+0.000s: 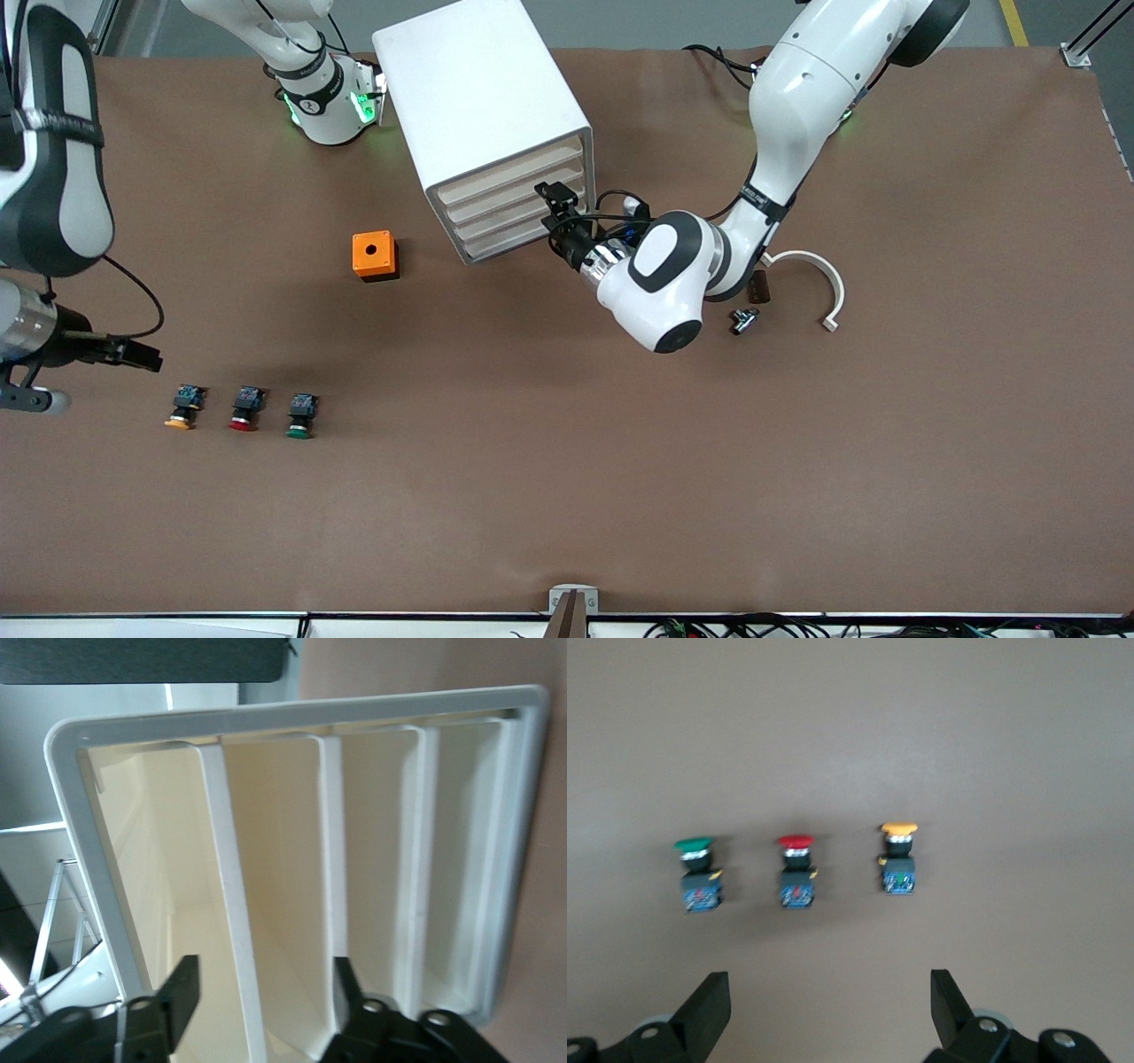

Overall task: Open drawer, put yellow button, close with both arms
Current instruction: 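Pull the drawer open with the left gripper while the right gripper reaches the yellow button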

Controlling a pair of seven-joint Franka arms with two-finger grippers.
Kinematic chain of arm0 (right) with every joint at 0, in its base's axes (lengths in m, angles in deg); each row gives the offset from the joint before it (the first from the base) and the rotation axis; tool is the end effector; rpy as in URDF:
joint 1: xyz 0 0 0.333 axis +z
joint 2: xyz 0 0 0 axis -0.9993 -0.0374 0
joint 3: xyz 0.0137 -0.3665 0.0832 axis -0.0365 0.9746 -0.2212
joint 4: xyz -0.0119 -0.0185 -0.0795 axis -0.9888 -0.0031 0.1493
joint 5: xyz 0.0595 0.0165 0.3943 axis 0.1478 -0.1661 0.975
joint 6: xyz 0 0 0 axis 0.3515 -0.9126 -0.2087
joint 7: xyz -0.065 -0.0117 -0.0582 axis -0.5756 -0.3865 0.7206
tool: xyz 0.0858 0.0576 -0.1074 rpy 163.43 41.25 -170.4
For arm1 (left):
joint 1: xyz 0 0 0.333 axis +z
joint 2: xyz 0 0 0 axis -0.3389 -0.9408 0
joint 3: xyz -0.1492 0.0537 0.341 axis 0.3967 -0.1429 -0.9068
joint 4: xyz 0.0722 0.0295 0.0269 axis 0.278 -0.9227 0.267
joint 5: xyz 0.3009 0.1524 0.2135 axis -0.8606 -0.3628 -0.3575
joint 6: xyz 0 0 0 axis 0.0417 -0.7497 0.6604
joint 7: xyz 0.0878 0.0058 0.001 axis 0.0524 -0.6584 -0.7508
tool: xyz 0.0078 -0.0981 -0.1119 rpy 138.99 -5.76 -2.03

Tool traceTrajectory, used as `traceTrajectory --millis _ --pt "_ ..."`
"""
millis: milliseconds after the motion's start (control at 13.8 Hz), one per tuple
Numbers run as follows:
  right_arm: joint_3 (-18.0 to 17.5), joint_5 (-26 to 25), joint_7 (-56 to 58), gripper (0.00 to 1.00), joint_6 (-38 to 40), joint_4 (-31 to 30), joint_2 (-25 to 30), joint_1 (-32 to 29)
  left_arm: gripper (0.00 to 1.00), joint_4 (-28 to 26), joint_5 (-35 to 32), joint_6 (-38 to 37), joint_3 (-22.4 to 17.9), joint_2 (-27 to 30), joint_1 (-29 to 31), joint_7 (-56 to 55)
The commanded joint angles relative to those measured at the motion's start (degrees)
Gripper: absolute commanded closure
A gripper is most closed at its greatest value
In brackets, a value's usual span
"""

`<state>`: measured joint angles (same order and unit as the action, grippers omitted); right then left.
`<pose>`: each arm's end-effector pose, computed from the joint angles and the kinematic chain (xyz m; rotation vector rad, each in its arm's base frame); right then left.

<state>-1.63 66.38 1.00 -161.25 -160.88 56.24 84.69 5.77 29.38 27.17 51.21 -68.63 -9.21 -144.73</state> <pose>0.6788 -0.1168 0.4212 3.0636 -0.2338 -0.0099 0.4790 -0.5386 0.2961 -1.1445 -1.8748 1.4440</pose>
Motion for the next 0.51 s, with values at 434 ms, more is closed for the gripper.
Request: traceTrajectory --millis 434 --pt "-1.3 0.2 6.1 0.0 -18.6 -5.1 -10.6 -7.4 0.58 0.7 3.8 -0.9 -0.2 -2.2 -5.1 -1.8"
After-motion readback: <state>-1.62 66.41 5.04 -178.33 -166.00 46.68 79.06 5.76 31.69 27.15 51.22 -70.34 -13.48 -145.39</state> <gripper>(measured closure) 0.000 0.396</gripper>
